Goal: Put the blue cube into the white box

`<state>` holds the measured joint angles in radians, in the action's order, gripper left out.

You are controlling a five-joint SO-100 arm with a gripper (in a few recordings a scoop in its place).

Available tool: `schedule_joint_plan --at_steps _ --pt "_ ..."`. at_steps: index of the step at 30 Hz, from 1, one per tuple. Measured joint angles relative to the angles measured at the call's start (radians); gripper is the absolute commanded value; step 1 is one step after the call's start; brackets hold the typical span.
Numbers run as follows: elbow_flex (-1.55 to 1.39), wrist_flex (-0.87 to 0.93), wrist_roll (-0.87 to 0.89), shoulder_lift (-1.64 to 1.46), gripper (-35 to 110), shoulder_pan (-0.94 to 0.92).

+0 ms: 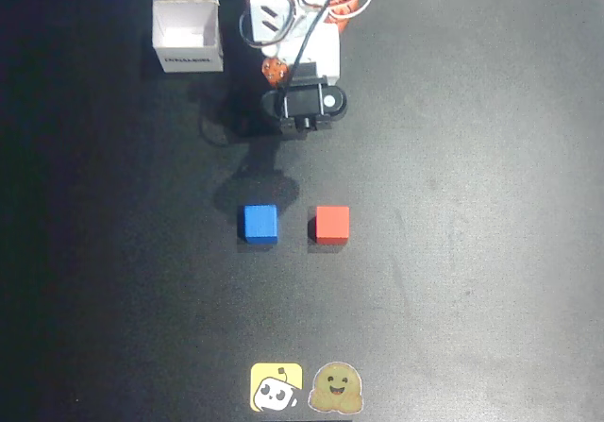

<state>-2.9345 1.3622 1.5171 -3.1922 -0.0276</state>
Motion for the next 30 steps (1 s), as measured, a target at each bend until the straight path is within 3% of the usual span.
schedule_joint_plan --at_steps 6,22,30 --pt "0.127 -0.020 -0.041 0.158 0 -0.017" --pt "0.767 -0.232 -0.118 1.190 0 -0.121" --pt "0.917 -0.304 -0.123 1.436 0 -0.152"
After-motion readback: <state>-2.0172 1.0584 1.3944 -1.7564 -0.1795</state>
